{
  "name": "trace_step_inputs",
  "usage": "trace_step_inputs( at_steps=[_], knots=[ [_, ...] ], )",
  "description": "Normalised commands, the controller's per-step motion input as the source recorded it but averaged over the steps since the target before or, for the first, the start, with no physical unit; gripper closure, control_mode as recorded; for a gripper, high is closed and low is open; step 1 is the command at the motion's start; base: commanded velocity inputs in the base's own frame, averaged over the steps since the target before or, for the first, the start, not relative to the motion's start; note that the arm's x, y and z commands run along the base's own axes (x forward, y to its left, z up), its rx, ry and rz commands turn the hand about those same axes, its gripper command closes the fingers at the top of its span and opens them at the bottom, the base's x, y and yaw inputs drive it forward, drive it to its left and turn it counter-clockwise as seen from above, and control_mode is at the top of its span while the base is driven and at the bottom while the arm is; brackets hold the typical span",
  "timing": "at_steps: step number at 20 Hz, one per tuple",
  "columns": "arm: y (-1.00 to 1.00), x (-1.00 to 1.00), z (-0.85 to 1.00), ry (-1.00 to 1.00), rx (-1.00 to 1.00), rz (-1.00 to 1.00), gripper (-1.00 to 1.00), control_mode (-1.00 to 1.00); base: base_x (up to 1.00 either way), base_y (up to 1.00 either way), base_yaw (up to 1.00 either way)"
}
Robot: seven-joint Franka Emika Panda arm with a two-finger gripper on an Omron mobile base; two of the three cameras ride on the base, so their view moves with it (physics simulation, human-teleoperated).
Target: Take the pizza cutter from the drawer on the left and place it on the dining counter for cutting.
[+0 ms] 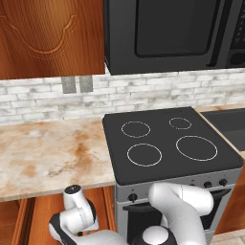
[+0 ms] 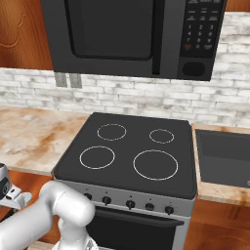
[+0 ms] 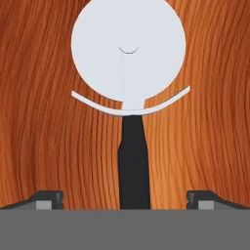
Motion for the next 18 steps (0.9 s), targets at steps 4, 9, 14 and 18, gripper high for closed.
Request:
trace_step_inputs(
  at_steps=[4, 9, 14, 18],
  knots=[
    [0.0, 0.0, -0.15, 0.0, 0.0, 0.0, -1.0, -1.0, 0.0, 0.0, 0.0],
    [0.0, 0.0, -0.14, 0.0, 0.0, 0.0, -1.0, -1.0, 0.0, 0.0, 0.0],
    [0.0, 0.0, -0.16, 0.0, 0.0, 0.0, -1.0, -1.0, 0.0, 0.0, 0.0],
    [0.0, 0.0, -0.16, 0.0, 0.0, 0.0, -1.0, -1.0, 0.0, 0.0, 0.0]
  ],
)
